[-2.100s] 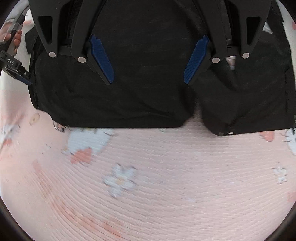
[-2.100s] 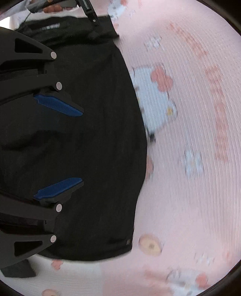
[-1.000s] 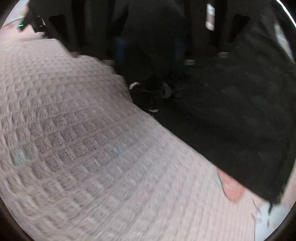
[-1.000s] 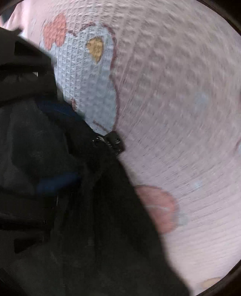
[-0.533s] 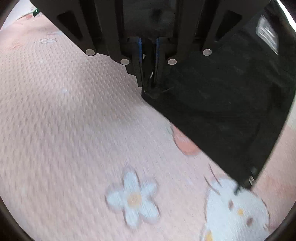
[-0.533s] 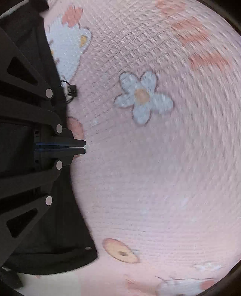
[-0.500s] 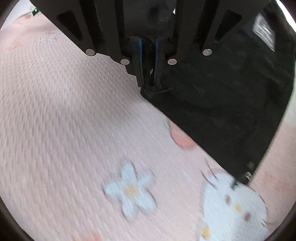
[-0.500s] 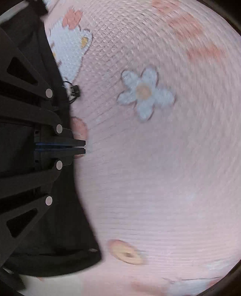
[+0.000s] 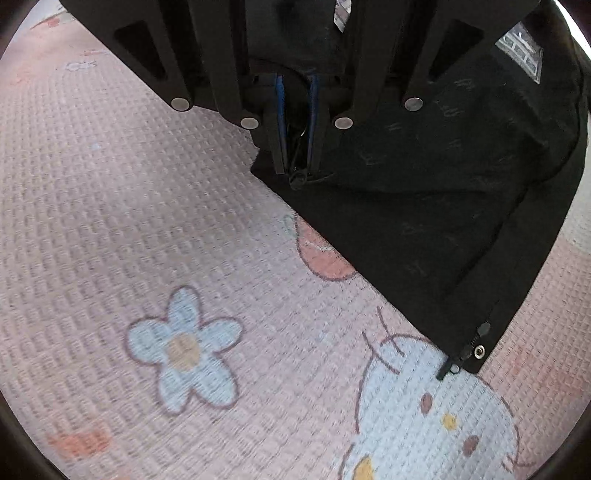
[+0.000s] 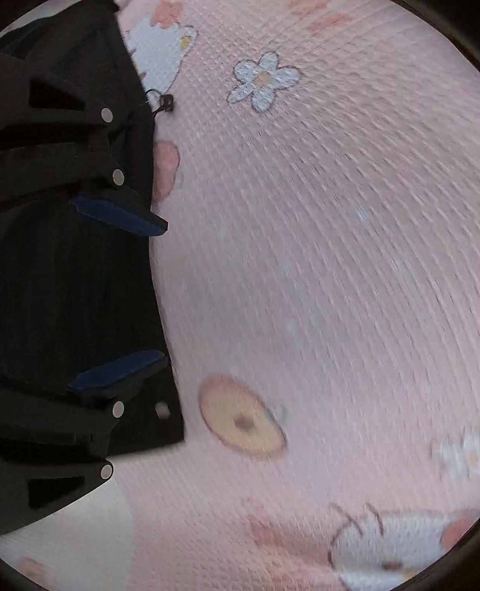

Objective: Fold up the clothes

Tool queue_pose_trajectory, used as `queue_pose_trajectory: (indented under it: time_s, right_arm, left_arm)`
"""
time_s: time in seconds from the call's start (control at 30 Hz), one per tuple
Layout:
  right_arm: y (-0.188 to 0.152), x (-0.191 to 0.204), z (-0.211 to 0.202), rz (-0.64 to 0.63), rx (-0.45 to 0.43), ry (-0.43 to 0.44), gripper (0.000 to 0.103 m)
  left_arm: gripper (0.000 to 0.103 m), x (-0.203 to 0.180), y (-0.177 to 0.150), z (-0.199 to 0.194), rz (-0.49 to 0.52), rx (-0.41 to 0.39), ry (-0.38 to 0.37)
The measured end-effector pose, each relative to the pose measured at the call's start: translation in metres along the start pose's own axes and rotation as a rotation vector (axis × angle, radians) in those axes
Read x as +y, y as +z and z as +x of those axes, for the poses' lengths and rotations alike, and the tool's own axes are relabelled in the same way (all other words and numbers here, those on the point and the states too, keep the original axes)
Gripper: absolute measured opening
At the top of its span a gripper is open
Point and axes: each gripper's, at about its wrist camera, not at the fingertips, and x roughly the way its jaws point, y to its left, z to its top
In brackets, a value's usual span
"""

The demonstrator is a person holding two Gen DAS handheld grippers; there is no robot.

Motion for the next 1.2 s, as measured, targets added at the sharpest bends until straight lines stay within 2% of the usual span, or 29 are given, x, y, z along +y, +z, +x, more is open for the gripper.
queue_pose_trajectory:
  time_s: [0.1, 0.27, 0.37, 0.53, 0.6, 0.63, 0.7, 0.77, 0.83, 0.9, 0.93, 1.0, 1.07, 1.13, 1.2]
  right_arm:
    - [-0.007, -0.031, 0.005, 0.028, 0.029, -0.017, 0.065]
    - [-0.018, -0.081, 0.013, 0.074, 0.076, -0.045, 0.065]
    - [-0.026, -0.098, 0.023, 0.111, 0.099, -0.005, 0.065]
    - [-0.034, -0.116, 0.044, 0.249, 0.131, 0.174, 0.067]
    - [-0.033, -0.101, 0.04, 0.184, 0.087, 0.168, 0.062]
    - [-0.033, -0.093, 0.038, 0.149, 0.064, 0.163, 0.058]
    - [-0.037, -0.052, 0.031, -0.071, 0.002, -0.028, 0.03]
    - [-0.046, -0.007, 0.025, -0.315, -0.061, -0.236, 0.024]
    - [-0.064, 0.026, 0.026, -0.482, -0.114, -0.417, 0.014]
    - [-0.081, 0.059, 0.027, -0.649, -0.169, -0.599, 0.013]
    - [-0.091, 0.07, 0.025, -0.735, -0.237, -0.703, 0.013]
    - [-0.105, 0.08, 0.02, -0.849, -0.349, -0.855, 0.012]
    - [-0.114, 0.075, 0.021, -0.95, -0.444, -1.048, 0.012]
    - [-0.114, 0.058, 0.029, -1.002, -0.446, -1.158, 0.012]
    - [-0.108, 0.036, 0.035, -0.982, -0.411, -1.206, 0.012]
  left_arm:
    - [0.008, 0.019, 0.0, 0.003, -0.021, 0.002, -0.004]
    - [0.008, 0.016, -0.015, 0.006, -0.005, -0.003, 0.021]
    - [0.008, 0.007, -0.018, 0.007, 0.006, -0.004, 0.031]
    - [0.008, -0.011, -0.021, 0.01, 0.041, 0.0, 0.045]
    - [0.008, -0.019, -0.025, 0.012, 0.052, 0.0, 0.052]
    - [0.008, -0.022, -0.041, 0.013, 0.052, -0.003, 0.056]
    - [0.008, -0.026, -0.054, 0.012, 0.055, -0.011, 0.062]
    - [0.008, -0.034, -0.058, 0.009, 0.053, -0.027, 0.065]
    - [0.008, -0.037, -0.063, 0.001, 0.053, -0.053, 0.059]
    - [0.008, -0.042, -0.069, -0.008, 0.077, -0.074, 0.047]
    - [0.008, -0.046, -0.071, -0.015, 0.103, -0.083, 0.049]
    - [0.008, -0.053, -0.075, -0.027, 0.139, -0.1, 0.048]
    - [0.008, -0.054, -0.075, -0.041, 0.134, -0.122, 0.01]
    - [0.008, -0.06, -0.064, -0.046, 0.121, -0.136, -0.047]
    - [0.008, -0.068, -0.05, -0.044, 0.137, -0.153, -0.039]
